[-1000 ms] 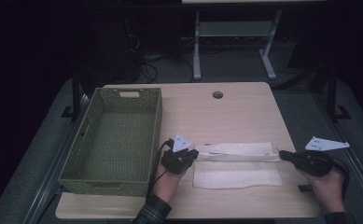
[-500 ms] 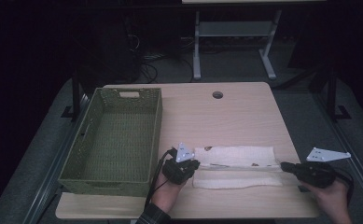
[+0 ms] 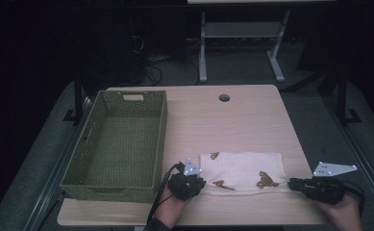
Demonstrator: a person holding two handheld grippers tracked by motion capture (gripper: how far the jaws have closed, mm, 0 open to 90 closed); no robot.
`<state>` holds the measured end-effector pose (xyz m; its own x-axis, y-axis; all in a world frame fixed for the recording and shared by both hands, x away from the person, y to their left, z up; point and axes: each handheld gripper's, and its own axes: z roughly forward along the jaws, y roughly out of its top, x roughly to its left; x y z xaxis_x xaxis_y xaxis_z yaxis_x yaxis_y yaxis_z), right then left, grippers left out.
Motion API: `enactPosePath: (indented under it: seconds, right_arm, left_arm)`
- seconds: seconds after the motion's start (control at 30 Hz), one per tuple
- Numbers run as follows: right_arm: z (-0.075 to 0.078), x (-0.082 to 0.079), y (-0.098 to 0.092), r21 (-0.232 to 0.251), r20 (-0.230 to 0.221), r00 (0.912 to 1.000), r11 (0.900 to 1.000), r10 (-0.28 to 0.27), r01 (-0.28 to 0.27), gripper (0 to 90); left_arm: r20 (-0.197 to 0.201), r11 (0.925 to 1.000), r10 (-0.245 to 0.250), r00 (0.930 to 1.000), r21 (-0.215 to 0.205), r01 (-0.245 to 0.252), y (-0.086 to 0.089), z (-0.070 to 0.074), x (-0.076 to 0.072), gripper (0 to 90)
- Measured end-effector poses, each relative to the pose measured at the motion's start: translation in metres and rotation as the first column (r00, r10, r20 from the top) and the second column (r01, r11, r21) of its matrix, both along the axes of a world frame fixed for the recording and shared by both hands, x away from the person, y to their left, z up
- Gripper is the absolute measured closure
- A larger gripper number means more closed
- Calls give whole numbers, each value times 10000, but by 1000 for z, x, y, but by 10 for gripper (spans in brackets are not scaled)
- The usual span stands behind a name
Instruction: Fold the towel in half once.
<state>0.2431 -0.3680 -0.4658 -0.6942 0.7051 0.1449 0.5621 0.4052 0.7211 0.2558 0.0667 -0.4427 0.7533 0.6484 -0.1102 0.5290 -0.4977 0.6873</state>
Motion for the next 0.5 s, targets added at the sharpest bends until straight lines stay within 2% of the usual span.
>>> enactPosePath:
  seconds: [0.03, 0.07, 0.13, 0.33, 0.5]
  right_arm:
    - [1, -1, -2, 143, 29, 10000, 9999, -78, 78, 717]
    - [3, -1, -4, 285, 112, 9998, 9995, -147, 143, 700]
    - [7, -2, -6, 483, 284, 9993, 9986, -241, 227, 688]
    - [13, -1, -5, 480, 595, 9978, 9985, -275, 247, 681]
    - [20, 8, -5, 525, 908, 9952, 9981, -365, 318, 681]
  left_arm:
    - [0, 10000, 0, 10000, 0, 0, 0, 0, 0, 753]
    - [164, 9998, 77, 9998, -185, -74, 1, 5, 0, 726]
    - [331, 9997, 97, 9994, -215, -90, 2, 8, 2, 696]
    - [476, 9991, 302, 9984, -307, -288, 4, 10, 9, 636]
    - [724, 9991, 361, 9967, -249, -344, -3, 12, 18, 605]
